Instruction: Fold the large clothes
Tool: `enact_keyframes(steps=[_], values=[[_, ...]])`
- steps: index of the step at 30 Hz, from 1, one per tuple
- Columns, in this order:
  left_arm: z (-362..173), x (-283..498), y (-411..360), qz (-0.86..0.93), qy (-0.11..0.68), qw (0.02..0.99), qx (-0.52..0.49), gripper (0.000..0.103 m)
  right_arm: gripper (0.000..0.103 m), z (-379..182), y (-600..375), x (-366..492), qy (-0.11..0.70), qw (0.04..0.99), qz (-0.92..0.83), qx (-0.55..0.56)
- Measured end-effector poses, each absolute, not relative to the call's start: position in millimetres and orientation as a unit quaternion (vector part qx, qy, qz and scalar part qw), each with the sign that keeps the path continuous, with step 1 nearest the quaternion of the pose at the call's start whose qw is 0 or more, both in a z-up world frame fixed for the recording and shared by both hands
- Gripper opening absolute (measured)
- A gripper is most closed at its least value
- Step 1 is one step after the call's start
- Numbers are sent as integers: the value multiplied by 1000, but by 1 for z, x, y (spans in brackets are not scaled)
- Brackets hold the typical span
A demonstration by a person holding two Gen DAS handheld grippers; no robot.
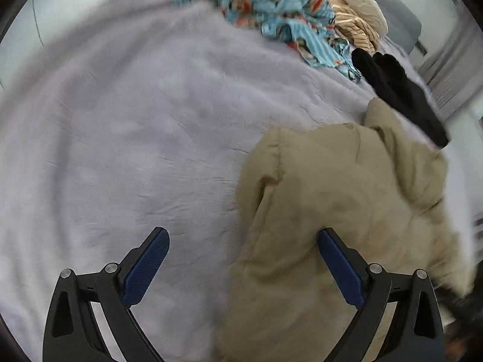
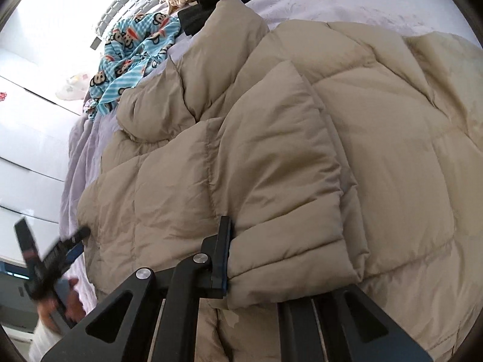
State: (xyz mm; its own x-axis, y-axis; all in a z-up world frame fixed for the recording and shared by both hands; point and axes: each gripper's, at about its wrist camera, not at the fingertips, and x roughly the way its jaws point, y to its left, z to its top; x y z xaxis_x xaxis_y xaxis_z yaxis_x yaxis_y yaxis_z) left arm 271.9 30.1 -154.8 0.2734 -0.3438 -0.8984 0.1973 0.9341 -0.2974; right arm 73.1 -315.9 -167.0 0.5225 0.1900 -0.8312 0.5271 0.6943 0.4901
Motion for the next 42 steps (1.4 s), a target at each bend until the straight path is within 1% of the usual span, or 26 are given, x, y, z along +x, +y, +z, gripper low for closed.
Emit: enact_keyframes(steps=[1, 2, 3, 5, 6, 9, 12, 13, 15, 17, 18, 19, 20, 21, 23, 24, 25, 27, 29, 32, 33, 34, 35, 37, 42], values=[[-158, 277, 27, -177, 583, 790, -73, 88, 10, -167, -316, 71, 478, 787, -106, 376], [-159, 279, 21, -193, 583, 785, -77, 64, 10, -168, -316, 69, 478, 787, -105, 376], [-158, 278, 15, -209, 583, 782, -78, 36, 10, -168, -316, 67, 479, 787, -104, 375], [-150, 272, -1, -209, 564, 798, -46, 30, 10, -168, -315, 67, 480, 789, -104, 368], [-147, 269, -6, -203, 551, 809, -28, 25, 10, -167, -314, 67, 481, 791, -105, 363], [-152, 266, -8, -185, 538, 822, -13, 25, 10, -168, -314, 73, 483, 798, -108, 343], [-163, 271, -2, -172, 544, 821, -22, 26, 10, -174, -315, 89, 485, 809, -105, 316], [-164, 272, 0, -162, 545, 822, -27, 30, 10, -177, -316, 92, 486, 809, -104, 314], [-155, 271, 6, -128, 539, 832, -28, 41, 9, -180, -320, 95, 487, 804, -107, 324], [-139, 266, 16, -106, 516, 850, -16, 46, 18, -177, -324, 91, 489, 798, -104, 338], [-130, 265, 23, -102, 504, 858, -9, 46, 26, -174, -327, 86, 492, 792, -106, 344], [-123, 262, 27, -101, 496, 863, -2, 46, 38, -170, -331, 78, 493, 787, -113, 353], [-114, 258, 31, -107, 487, 867, 5, 46, 44, -164, -335, 68, 489, 785, -126, 360], [-106, 252, 35, -115, 481, 869, 11, 46, 53, -158, -339, 60, 483, 785, -139, 362], [-96, 240, 39, -138, 478, 867, 26, 46, 54, -140, -351, 35, 458, 791, -192, 357], [-94, 233, 39, -151, 479, 864, 34, 46, 52, -133, -354, 28, 448, 794, -204, 356], [-93, 227, 37, -161, 481, 861, 41, 46, 36, -127, -357, 22, 437, 798, -211, 356], [-99, 211, 28, -182, 487, 852, 63, 46, 15, -115, -355, 21, 426, 813, -198, 344], [-113, 203, 18, -179, 492, 847, 92, 46, 15, -112, -346, 31, 433, 826, -168, 320], [-147, 200, 12, -156, 510, 839, 106, 46, 14, -135, -328, 60, 480, 826, -125, 270], [-156, 202, 14, -152, 515, 838, 97, 46, 12, -147, -326, 66, 497, 819, -128, 257], [-161, 203, 17, -153, 516, 839, 84, 47, 3, -158, -328, 68, 508, 813, -132, 252], [-163, 205, 19, -151, 517, 839, 73, 49, 2, -167, -329, 69, 513, 810, -134, 252], [-163, 206, 20, -150, 518, 839, 70, 50, 1, -175, -335, 63, 501, 814, -129, 264], [-151, 204, 18, -136, 526, 835, 81, 50, 1, -162, -347, 39, 493, 809, -158, 280]])
